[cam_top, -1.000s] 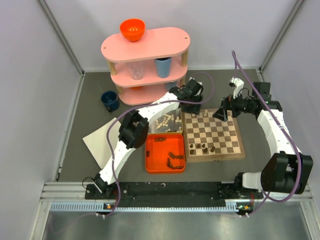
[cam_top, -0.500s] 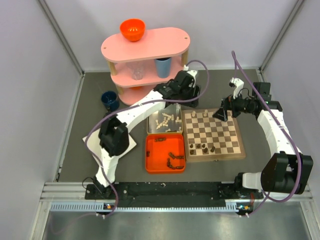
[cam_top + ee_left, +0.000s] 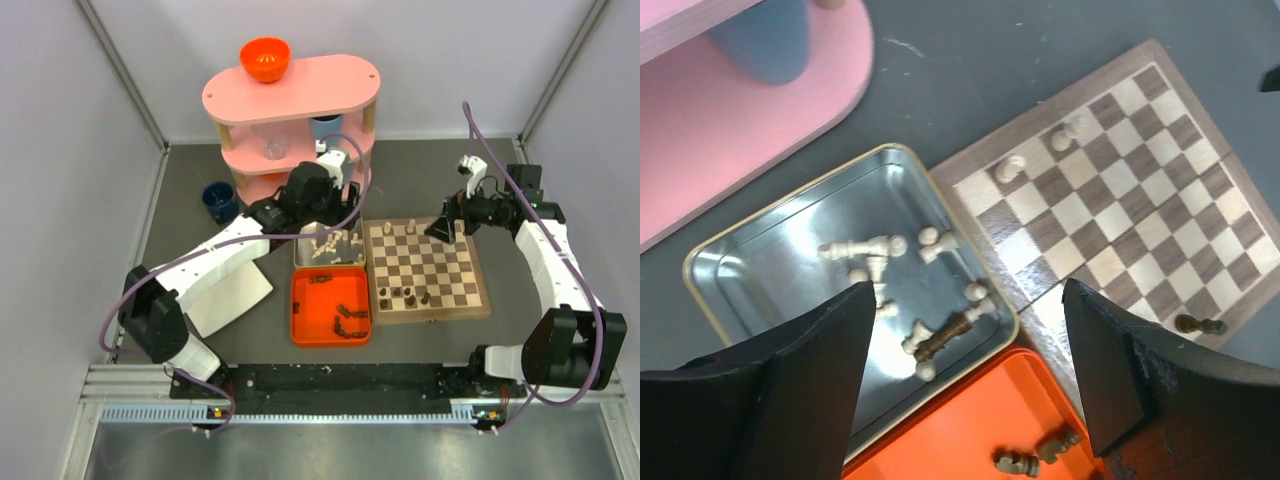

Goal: Set up the chess pieces on the board

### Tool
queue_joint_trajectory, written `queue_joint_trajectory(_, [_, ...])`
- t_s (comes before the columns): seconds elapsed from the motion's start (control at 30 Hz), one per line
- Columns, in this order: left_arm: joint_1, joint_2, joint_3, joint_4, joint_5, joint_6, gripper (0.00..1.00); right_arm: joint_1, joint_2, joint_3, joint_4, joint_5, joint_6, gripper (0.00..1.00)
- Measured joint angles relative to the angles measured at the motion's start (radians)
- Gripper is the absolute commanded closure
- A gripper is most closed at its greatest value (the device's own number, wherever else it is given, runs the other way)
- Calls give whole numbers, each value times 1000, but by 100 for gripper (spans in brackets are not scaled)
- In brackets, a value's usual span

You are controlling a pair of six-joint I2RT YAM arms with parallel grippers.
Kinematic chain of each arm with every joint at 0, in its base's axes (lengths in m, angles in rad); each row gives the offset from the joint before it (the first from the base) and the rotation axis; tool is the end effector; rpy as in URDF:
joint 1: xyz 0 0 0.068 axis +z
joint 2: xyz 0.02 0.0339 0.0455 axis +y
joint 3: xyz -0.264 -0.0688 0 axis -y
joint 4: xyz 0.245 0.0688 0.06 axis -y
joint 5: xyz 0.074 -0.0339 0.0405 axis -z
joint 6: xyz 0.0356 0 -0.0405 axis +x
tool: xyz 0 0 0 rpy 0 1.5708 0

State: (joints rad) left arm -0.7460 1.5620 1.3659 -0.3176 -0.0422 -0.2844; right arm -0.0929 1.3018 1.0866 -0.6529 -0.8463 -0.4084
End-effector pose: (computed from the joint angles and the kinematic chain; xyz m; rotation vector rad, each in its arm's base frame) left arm 0.2692 -0.2467 0.3348 0.4632 2.0863 -0.5756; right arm 0.2664 0.0020 0.2998 -0.6934 2.0830 0.7481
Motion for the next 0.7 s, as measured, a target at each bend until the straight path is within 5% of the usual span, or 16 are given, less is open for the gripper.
queue_joint_trajectory(0.27, [93, -52, -141, 18, 0, -24, 21, 0, 0, -2, 0, -27, -26, 1])
queue_joint_trajectory(0.7, [119, 40, -136, -8, -66, -156, 36, 0, 2, -20, -1, -38, -56, 1])
